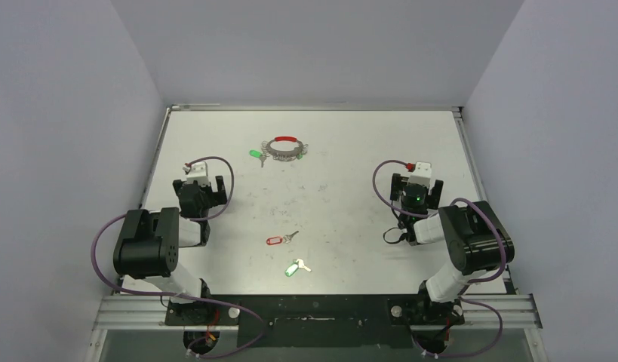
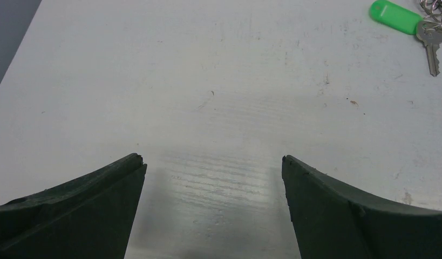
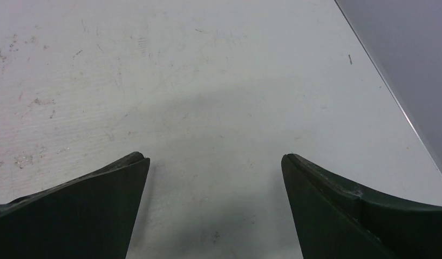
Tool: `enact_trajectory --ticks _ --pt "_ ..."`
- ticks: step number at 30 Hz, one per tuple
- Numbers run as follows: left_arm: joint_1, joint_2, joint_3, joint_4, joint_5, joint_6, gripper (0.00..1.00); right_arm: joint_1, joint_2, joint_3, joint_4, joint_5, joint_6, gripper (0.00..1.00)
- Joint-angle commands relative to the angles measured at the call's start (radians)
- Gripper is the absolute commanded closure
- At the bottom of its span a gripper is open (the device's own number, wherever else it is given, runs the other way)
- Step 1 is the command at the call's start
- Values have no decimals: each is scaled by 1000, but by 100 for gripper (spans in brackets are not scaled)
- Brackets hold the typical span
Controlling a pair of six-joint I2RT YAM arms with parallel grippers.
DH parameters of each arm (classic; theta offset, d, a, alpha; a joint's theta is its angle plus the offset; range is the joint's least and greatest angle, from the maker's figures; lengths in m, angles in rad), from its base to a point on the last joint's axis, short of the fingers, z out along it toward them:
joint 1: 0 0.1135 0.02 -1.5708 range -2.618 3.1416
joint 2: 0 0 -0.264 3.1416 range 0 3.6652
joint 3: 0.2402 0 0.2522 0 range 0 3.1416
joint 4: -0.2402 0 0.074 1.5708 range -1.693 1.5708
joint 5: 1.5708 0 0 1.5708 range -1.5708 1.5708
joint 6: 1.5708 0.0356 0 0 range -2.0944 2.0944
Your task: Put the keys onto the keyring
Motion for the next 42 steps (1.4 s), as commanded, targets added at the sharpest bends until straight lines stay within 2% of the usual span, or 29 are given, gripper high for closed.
enact_trajectory --ticks 1,23,29,31,33,35,39,42 --pt "6 6 23 29 -2 -3 3 -6 -14 28 28 -9 12 0" --pt "7 6 23 27 -1 -4 3 -7 -14 28 28 -11 12 0" --pt "2 -4 19 34 -50 -7 3 -8 -14 29 28 -11 12 0" --pt "-28 -85 39 -58 -64 8 3 -7 -14 30 26 -13 12 0" --pt "-75 -205 129 -332 -67 24 3 -8 -14 29 26 -14 12 0" --pt "-87 -281 244 -596 -72 -103 3 -9 -15 28 26 -15 13 0" --pt "-78 -306 404 -963 -56 -306 3 -8 -50 59 -38 21 19 0" --pt "-66 -271 499 -1140 10 -349 3 5 -155 174 -335 3 33 0"
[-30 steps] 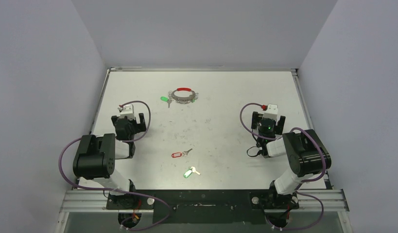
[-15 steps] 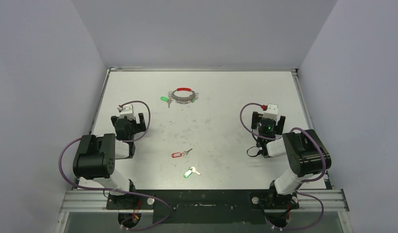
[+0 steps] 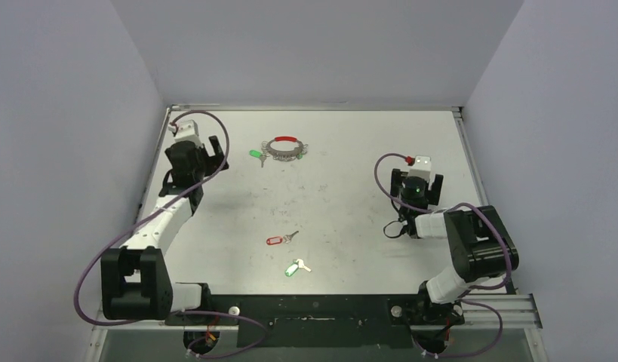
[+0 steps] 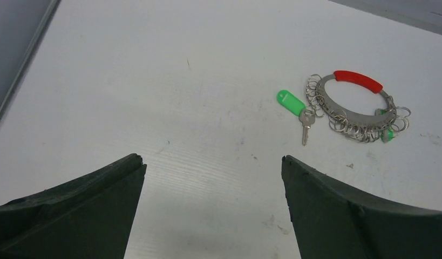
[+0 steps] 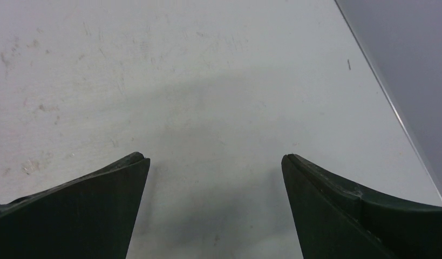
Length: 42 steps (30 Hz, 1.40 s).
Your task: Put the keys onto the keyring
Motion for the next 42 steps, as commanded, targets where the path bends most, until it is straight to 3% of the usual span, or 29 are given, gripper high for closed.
enact_trajectory --ticks 1,3,7,11,14,24,34,37,42 --pt "19 53 124 -442 82 -166 3 5 -165 187 -405 25 84 0" --pt "27 106 180 -497 175 -183 3 -1 -209 288 -619 56 235 0" --pt "28 217 273 -496 255 -245 3 -17 -220 423 -903 -50 366 0" --pt "28 382 399 -451 384 -283 24 -67 -265 404 -912 -261 420 0" --pt "24 536 570 -522 476 -288 38 -116 -299 408 -951 -277 539 0" --pt "-160 859 1112 -784 263 -157 41 -157 -250 535 -1142 -264 504 0" --pt "-281 1261 1751 -1002 173 -67 41 -160 -275 476 -1130 -477 507 0" --pt "-293 1329 1819 -992 190 -83 41 -158 -292 454 -1133 -531 513 0" --pt "-306 1341 1750 -926 230 -117 41 -157 -325 420 -1155 -576 515 0"
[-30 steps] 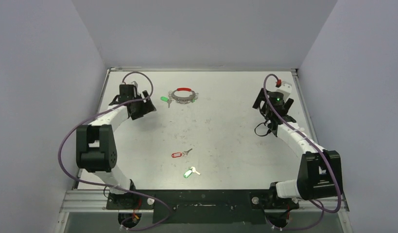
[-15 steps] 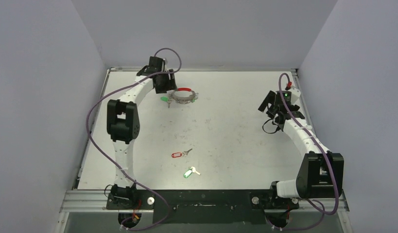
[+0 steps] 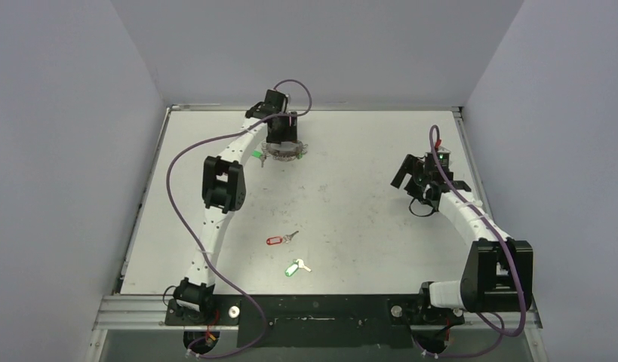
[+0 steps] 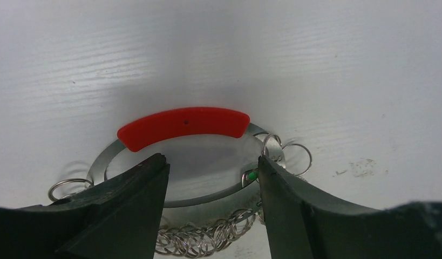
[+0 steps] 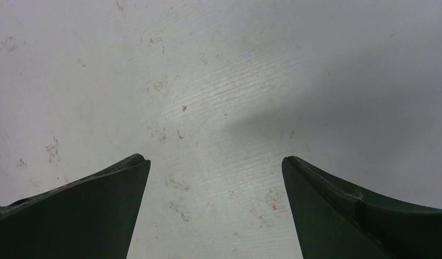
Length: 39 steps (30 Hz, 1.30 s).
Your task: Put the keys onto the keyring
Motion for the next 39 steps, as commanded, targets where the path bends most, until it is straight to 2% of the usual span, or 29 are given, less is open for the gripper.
enact_trajectory --ticks 1,5,9,18,22,26,30,34,39 --pt "-6 -3 -35 33 35 -24 41 -1 -68 -21 -10 -76 8 0" --pt "-24 -12 -83 35 90 -36 42 -2 -84 -31 -35 -98 -1 0" --pt "-59 -59 -199 57 115 -51 42 -1 -93 -27 -65 -103 -22 0" --pt "-211 -287 -652 227 163 -117 46 -1 -75 -12 -65 -161 -24 0" --pt "-305 -402 -874 276 137 -128 46 -1 -59 -1 -52 -192 -18 0" --pt "-413 -512 -1031 300 98 -129 46 0 -31 -1 -36 -226 -22 0" --pt "-479 -628 -1106 291 92 -145 45 4 8 8 -31 -273 -22 0" --pt "-481 -752 -1119 277 65 -164 40 35 33 25 -17 -298 -37 0" --pt "-470 -878 -1142 297 42 -168 36 112 62 68 -45 -245 -70 0"
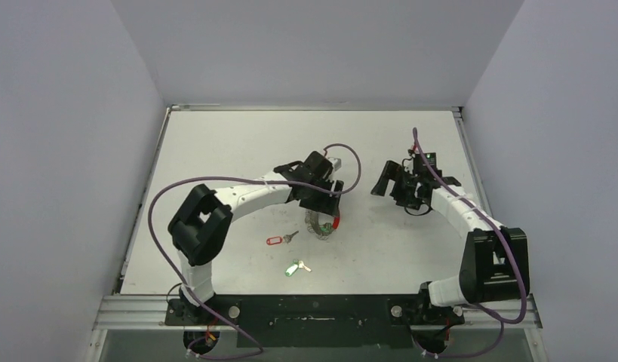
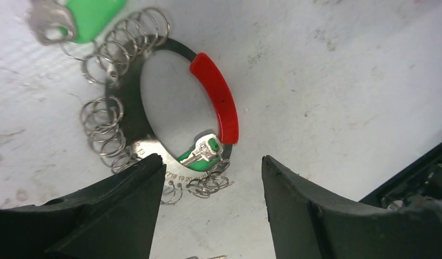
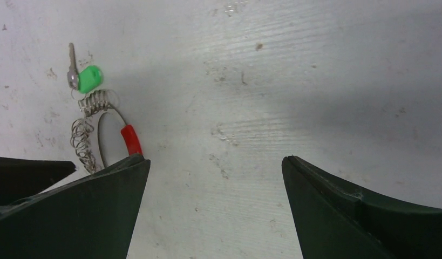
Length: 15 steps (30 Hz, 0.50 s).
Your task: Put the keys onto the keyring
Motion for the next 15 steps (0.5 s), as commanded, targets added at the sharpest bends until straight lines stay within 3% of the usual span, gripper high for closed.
enact_trajectory --ticks 1,5,15 --pt "25 -177 -21 27 -47 -19 36 79 16 78 15 33 -34 1" --pt "94 -273 -141 95 -33 -75 35 179 26 92 1 109 -47 3" --pt "350 -418 -570 460 173 -332 37 484 147 192 -93 414 -75 23"
